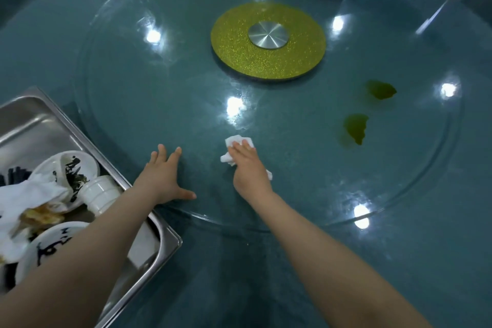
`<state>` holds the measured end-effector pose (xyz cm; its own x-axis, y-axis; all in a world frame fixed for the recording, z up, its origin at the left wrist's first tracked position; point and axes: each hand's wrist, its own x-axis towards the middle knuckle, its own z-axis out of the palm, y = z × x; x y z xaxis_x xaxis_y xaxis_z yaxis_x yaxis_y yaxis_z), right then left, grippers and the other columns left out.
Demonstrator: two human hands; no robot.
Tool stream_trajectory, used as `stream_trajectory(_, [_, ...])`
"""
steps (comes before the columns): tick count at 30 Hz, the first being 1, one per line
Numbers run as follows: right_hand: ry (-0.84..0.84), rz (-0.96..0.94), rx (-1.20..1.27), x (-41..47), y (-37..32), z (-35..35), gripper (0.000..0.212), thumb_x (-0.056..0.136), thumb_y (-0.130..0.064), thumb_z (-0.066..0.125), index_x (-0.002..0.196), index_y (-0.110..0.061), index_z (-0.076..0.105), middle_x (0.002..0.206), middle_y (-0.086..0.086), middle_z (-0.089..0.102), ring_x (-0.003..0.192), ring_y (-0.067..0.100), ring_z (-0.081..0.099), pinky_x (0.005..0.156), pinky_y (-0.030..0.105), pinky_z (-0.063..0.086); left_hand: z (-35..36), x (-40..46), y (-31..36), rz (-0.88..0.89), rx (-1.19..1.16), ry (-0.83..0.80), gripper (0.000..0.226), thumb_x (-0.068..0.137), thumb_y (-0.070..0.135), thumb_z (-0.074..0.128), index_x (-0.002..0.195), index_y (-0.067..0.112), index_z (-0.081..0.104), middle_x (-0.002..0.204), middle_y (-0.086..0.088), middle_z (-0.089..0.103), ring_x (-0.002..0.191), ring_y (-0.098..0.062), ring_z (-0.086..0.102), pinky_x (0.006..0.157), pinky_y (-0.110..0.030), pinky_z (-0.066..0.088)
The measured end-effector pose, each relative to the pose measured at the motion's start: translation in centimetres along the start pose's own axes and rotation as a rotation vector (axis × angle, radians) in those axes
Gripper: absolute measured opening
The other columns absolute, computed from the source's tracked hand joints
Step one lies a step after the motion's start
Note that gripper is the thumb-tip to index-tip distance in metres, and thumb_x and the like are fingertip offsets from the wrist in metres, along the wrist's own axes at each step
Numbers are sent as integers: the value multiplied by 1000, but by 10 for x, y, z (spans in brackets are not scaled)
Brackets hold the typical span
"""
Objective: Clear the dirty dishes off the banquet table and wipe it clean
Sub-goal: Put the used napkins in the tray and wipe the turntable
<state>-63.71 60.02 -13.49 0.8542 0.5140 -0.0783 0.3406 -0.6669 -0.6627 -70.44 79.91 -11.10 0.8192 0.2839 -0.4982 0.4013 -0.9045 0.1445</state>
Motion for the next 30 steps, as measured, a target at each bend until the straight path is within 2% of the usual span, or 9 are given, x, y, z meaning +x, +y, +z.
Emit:
stream_trajectory(5, [-127, -246, -25, -12, -30, 26, 48, 75, 14, 45, 118, 0, 58, 134, 13, 48, 134, 28, 30, 114, 29, 16, 6, -1, 0, 6, -49, 10, 131, 59, 58, 81, 152, 23, -4, 157, -14, -17, 146, -32, -8, 115, -46, 18])
stream_trajectory(9, [-220, -359, -65, -35, -7, 11, 60, 77, 20, 41, 132, 0, 51, 145, 16, 43, 141, 31, 27, 114, 22, 8, 8, 1, -3, 16, -62, 4, 131, 59, 58, 81, 152, 23, -4, 157, -14, -19, 146, -33, -9, 117, -45, 15])
stream_trajectory(12, [-234, -373, -56, -58, 16, -7, 61, 77, 22, 38, 131, -1, 53, 144, 15, 44, 141, 32, 28, 117, 30, 14, 8, 2, -6, 19, -86, 4, 132, 57, 59, 81, 152, 25, -4, 157, -13, -19, 146, -33, -11, 117, -46, 13])
stream_trajectory(16, [-178, -267, -92, -80, 58, -48, 65, 69, 25, 34, 124, 3, 58, 137, 20, 49, 135, 37, 31, 115, 34, 19, 3, 2, -12, 21, -97, -8, 132, 57, 59, 82, 152, 25, -4, 157, -13, -19, 146, -33, -10, 117, -46, 13])
stream_trajectory(19, [-66, -138, -156, -98, 99, -79, 68, 67, 31, 35, 123, 2, 60, 135, 16, 51, 132, 38, 33, 112, 12, 14, -3, 3, -16, 11, -95, -21, 131, 58, 57, 82, 152, 26, -3, 158, -14, -17, 146, -34, -9, 118, -46, 13])
stream_trajectory(21, [0, -5, -190, -112, 126, -101, 72, 70, 31, 34, 128, -5, 57, 139, 0, 43, 137, 30, 33, 110, 6, 13, -8, 3, -16, -2, -133, -20, 126, 60, 55, 82, 152, 25, 2, 158, -15, -13, 146, -33, -6, 118, -47, 14])
stream_trajectory(24, [36, 109, -230, -130, 148, -117, 74, 75, 30, 32, 134, -10, 50, 142, -10, 29, 142, 22, 27, 110, 11, 16, -12, -2, -12, 55, -153, 27, 117, 64, 50, 82, 152, 27, 10, 160, -14, -3, 147, -31, 0, 117, -47, 15])
stream_trajectory(28, [104, 228, -219, -137, 142, -101, 72, 77, 27, 34, 139, -9, 44, 151, 0, 30, 145, 19, 20, 116, 23, 16, -5, -17, 19, 189, -159, 111, 112, 69, 48, 78, 152, 27, 7, 160, -9, 1, 147, -26, 1, 118, -45, 12])
stream_trajectory(30, [113, 269, -206, -136, 135, -95, 73, 79, 24, 36, 143, -12, 40, 154, -1, 27, 146, 15, 16, 115, 18, 15, -2, -22, 40, 223, -162, 107, 110, 72, 49, 76, 152, 25, 4, 161, -7, 0, 148, -24, 0, 119, -43, 11])
